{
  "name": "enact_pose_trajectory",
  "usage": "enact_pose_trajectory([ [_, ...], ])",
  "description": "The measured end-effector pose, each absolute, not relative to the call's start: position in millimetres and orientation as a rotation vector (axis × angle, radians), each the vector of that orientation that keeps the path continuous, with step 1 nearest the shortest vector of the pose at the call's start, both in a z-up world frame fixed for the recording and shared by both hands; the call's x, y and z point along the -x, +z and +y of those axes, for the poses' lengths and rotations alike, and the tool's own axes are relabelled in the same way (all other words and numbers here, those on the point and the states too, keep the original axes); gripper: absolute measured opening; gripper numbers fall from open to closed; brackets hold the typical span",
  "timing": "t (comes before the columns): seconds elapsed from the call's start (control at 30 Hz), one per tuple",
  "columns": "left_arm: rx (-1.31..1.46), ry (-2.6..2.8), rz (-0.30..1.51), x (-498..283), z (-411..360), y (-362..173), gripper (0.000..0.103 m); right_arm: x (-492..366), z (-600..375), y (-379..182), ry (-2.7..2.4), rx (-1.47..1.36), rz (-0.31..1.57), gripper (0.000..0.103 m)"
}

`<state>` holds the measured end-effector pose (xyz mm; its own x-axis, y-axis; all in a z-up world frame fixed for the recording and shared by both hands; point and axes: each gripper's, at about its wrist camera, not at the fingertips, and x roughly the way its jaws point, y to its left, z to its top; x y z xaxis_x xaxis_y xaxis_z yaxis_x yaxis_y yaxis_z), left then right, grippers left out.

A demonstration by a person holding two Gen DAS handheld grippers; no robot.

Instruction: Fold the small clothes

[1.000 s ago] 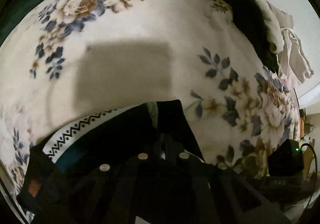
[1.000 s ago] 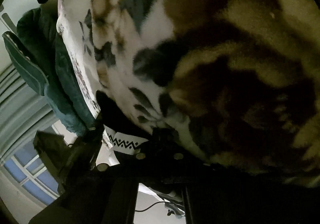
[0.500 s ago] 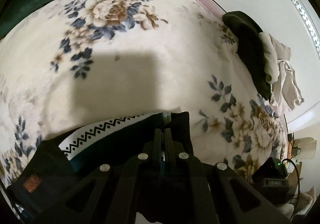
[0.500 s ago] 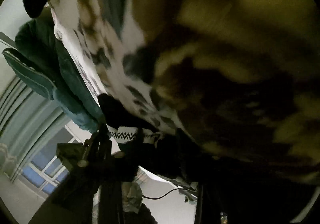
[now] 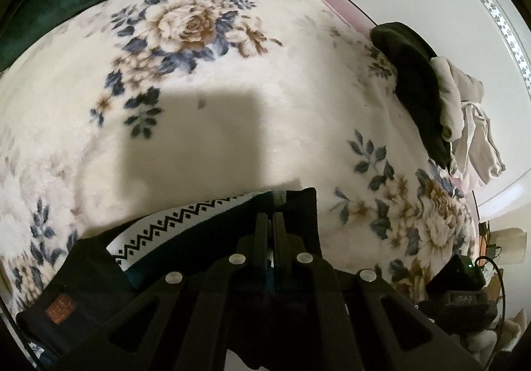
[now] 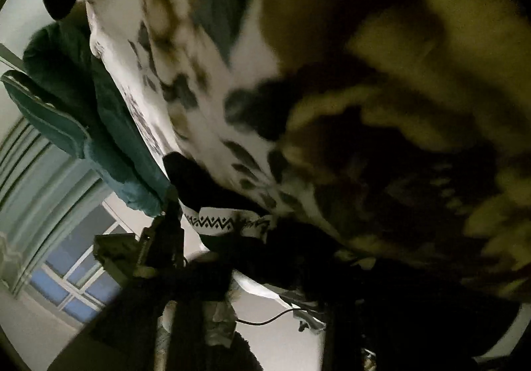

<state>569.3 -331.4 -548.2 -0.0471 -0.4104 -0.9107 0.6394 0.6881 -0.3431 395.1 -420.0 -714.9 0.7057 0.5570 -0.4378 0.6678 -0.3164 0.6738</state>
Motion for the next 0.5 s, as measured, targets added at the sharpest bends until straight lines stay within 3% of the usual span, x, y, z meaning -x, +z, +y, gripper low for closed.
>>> enact_pose_trajectory([
  [0.07, -0.213, -0.862, 1.373, -568.4, -332.1, -547.7, 0.001, -402.2, -414.3, -715.7, -0.143, -1.991, 0.940, 0.039],
  [0.1, -0.216, -0.862, 1.372, -568.7, -332.0, -547.7, 0.001, -406.3, -412.5, -712.8, -0.166, -1.948, 0.960, 0.019],
  [0.17, -0.225, -0.861, 1.366, -568.9, -332.2, -546.1, 0.001, -406.2, -411.0, -706.3, -0.224, -1.893, 0.960, 0.013],
  [0.5, -0.197, -0.817, 1.416, -577.9, -324.2, -566.0, 0.004, -394.4, -417.4, -691.5, -0.341, -1.762, 1.005, 0.010],
])
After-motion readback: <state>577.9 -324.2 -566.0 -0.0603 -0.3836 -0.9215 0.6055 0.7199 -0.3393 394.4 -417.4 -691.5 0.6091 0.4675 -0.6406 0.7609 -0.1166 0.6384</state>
